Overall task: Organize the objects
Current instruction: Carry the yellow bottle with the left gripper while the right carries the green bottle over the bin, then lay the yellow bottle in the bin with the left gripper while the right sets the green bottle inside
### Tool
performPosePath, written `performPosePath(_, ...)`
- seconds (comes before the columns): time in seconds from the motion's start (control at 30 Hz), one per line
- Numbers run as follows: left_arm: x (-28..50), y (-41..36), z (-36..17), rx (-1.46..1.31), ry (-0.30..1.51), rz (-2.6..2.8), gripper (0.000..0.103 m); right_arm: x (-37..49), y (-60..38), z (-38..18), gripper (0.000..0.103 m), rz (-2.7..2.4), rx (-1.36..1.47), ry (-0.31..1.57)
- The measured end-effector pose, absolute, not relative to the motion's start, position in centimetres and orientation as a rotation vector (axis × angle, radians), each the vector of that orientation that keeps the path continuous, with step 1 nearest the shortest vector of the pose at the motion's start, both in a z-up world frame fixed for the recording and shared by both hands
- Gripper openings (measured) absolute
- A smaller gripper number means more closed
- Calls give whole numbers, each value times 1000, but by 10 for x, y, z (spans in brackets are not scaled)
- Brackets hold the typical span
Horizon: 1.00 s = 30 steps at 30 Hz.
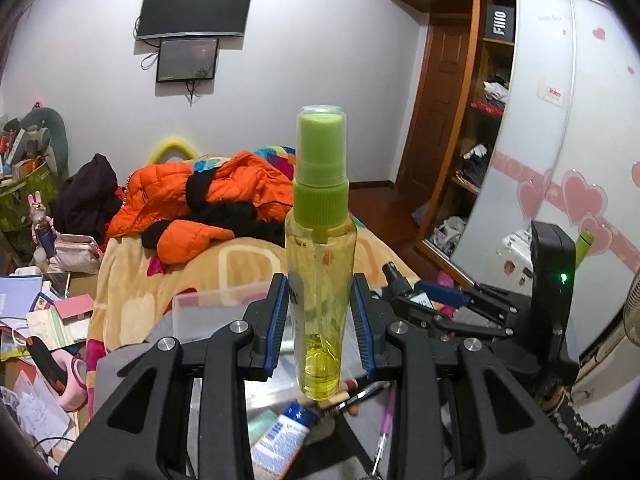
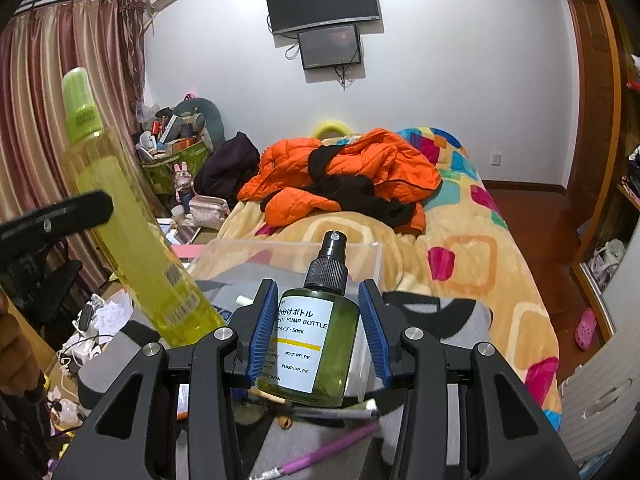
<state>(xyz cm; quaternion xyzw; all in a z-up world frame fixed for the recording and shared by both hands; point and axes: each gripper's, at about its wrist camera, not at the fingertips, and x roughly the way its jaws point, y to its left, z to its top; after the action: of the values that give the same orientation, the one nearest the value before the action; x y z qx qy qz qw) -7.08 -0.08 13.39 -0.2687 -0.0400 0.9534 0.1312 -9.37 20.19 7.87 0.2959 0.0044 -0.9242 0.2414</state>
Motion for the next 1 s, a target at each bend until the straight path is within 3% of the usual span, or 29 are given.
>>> performPosePath(0.77,-150,-12,47,-1099,-330,2656,31,-153,160,30,39,-2499,979,203)
performPosePath(0.8,-150,-13,47,-1112,-304,2684,34,-155,157,28,39,-2492,987,215)
performPosePath(0.87,-150,-13,42,-1164,-216,2731,53,-157,150,23,39,-2479,999,243)
performPosePath(0.9,-150,-13,39,-1189,-182,2747,71,-158,147,21,39,-2472,1004,252)
performPosePath(0.93,-149,-13,35,-1201,-161,2767,78,-158,145,19,39,-2468,1007,258)
performPosePath(1.0,-146,-15,28,-1206,-113,2801,78,-159,142,16,39,-2460,1014,271)
